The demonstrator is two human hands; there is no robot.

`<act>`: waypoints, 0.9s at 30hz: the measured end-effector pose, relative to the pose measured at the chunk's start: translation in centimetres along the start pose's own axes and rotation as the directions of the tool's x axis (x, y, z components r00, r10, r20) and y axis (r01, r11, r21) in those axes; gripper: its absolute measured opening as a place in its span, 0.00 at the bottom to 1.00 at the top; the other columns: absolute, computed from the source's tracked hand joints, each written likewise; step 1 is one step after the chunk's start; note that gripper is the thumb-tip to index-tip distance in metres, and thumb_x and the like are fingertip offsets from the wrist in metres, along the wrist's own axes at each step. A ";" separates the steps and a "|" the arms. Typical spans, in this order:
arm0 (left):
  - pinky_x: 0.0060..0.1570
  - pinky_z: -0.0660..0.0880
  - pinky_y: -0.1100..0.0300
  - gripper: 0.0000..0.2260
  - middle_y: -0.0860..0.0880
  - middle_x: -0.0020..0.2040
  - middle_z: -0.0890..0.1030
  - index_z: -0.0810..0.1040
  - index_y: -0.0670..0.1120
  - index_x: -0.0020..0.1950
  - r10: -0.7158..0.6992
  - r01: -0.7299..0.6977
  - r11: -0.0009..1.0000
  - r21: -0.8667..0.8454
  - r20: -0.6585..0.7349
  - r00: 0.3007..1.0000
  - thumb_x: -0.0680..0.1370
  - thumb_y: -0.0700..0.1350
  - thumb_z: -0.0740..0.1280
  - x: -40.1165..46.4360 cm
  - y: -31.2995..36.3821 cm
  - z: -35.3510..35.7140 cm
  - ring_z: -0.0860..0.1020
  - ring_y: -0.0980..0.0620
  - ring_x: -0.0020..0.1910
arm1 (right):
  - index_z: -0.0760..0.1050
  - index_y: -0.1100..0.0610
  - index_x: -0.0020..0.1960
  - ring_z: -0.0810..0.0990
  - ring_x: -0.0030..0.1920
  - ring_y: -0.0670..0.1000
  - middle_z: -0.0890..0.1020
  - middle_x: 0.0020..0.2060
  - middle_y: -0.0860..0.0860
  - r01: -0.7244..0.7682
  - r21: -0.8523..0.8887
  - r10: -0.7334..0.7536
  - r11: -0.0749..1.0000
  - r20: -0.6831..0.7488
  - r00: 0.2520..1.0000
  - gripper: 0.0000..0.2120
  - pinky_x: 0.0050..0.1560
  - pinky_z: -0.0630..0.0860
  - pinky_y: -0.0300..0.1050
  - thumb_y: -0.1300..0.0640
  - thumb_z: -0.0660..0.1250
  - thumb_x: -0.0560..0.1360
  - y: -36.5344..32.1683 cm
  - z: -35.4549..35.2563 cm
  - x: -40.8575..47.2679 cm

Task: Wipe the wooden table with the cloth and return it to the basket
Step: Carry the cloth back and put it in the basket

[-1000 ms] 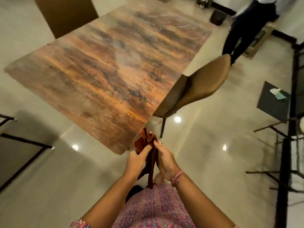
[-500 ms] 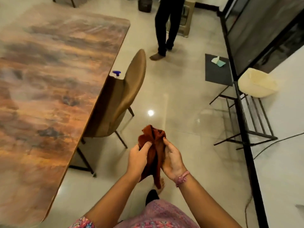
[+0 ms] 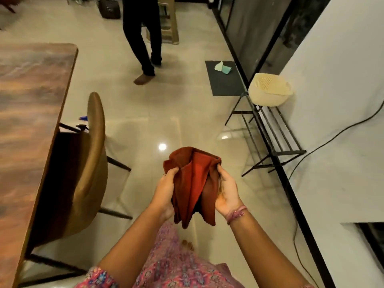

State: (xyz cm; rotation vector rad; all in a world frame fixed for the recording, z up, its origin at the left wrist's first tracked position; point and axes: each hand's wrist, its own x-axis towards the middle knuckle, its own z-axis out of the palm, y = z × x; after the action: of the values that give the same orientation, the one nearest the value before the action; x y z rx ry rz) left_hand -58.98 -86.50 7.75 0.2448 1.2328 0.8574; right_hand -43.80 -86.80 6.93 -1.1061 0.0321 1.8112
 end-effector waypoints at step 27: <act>0.40 0.73 0.74 0.30 0.55 0.52 0.77 0.64 0.53 0.66 -0.193 -0.470 0.534 0.703 0.642 0.742 0.71 0.32 0.70 22.1 15.0 14.4 0.78 0.71 0.43 | 0.79 0.64 0.52 0.86 0.39 0.58 0.85 0.42 0.61 0.213 0.190 -0.132 0.958 -0.366 0.921 0.18 0.32 0.81 0.49 0.50 0.59 0.81 -18.3 8.4 16.0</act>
State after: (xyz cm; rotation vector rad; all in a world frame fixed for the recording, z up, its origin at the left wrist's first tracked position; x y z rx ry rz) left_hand -51.06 -57.31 5.71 1.3787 0.8297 0.1580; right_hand -37.62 -61.91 8.53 -1.2121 0.3347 1.3961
